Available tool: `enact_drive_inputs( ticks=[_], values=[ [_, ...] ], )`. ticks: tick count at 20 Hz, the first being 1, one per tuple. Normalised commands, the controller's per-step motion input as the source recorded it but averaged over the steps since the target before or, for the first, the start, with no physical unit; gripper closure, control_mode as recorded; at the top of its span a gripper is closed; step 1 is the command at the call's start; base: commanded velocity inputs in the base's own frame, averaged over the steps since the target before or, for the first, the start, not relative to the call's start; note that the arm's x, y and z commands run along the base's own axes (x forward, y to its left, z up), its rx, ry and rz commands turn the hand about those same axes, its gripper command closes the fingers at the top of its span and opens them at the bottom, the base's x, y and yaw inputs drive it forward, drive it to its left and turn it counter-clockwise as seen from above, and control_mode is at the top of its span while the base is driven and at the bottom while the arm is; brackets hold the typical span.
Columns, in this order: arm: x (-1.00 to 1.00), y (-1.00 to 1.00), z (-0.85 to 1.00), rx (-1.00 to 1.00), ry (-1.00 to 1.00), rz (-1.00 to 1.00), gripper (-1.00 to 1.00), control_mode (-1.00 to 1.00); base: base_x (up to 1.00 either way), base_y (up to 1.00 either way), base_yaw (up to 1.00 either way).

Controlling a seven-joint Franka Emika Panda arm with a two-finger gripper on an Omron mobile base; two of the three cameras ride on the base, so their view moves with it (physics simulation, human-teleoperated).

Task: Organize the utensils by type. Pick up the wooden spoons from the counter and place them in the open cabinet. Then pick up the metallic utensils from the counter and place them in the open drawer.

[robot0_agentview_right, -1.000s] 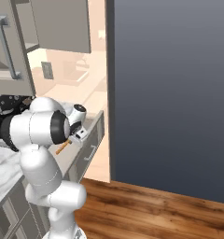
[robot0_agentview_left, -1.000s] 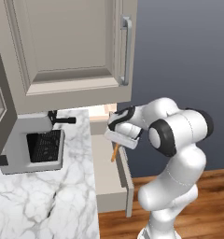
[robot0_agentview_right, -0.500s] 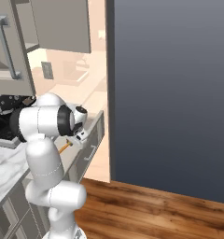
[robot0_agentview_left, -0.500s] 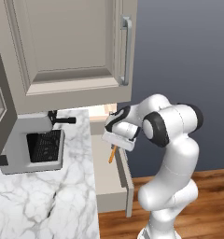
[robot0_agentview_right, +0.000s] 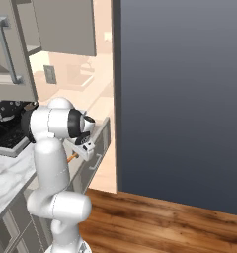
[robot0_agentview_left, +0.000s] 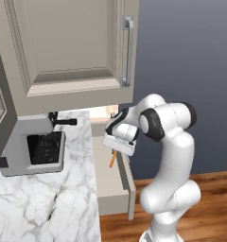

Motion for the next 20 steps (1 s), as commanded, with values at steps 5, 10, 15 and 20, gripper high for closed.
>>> enact_drive_inputs(
  ticks=[5, 10, 15, 20],
  values=[
    [0.09, 0.0, -0.3, 0.0, 0.08, 0.0, 1.0, -1.0, 0.0, 0.0, 0.0],
    [0.09, 0.0, -0.29, 0.0, 0.07, 0.0, 1.0, -1.0, 0.0, 0.0, 0.0],
    [0.0, -0.22, -0.31, 0.0, 0.11, -0.02, 1.0, -1.0, 0.0, 0.0, 0.0],
    [-0.05, -0.42, -0.35, 0.0, 0.11, -0.06, 1.0, -1.0, 0.0, 0.0, 0.0]
  ],
)
